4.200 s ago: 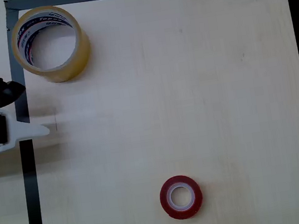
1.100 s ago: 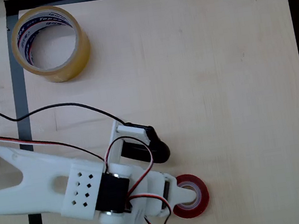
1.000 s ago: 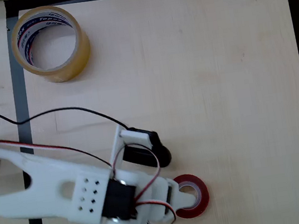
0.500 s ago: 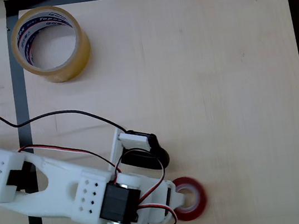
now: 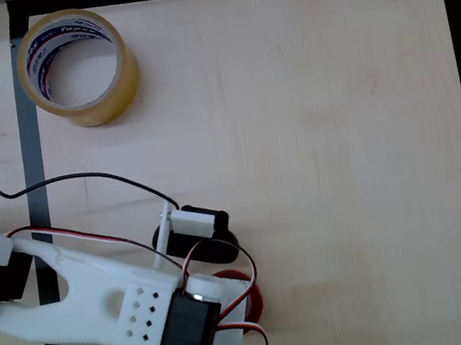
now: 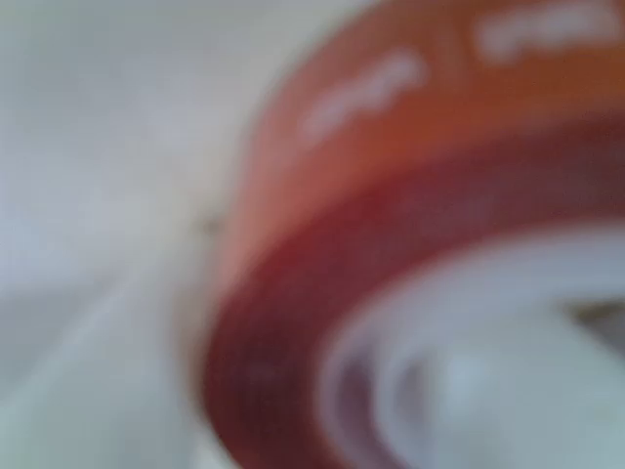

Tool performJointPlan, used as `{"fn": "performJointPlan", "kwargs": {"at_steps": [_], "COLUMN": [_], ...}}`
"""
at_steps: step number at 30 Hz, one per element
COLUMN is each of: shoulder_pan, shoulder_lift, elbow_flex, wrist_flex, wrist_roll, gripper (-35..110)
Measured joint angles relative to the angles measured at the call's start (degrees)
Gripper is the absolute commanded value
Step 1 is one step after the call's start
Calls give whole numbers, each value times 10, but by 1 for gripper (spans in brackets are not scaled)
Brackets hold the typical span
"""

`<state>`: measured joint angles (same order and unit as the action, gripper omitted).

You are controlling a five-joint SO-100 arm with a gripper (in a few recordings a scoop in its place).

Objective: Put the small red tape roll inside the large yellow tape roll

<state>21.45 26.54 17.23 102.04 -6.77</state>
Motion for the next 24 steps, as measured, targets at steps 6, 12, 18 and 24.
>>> {"fn": "performJointPlan", "kwargs": {"at_steps": [6,12,18,24], "shoulder_pan": [-4,-84,-217,-326], "shoulder_lift": [122,359,619,747], "elbow_flex": [62,230,497,705], "wrist_flex": [0,1,-11,-35], "wrist_roll": [-4,-4,-2,9], "gripper": [0,0,0,0]}}
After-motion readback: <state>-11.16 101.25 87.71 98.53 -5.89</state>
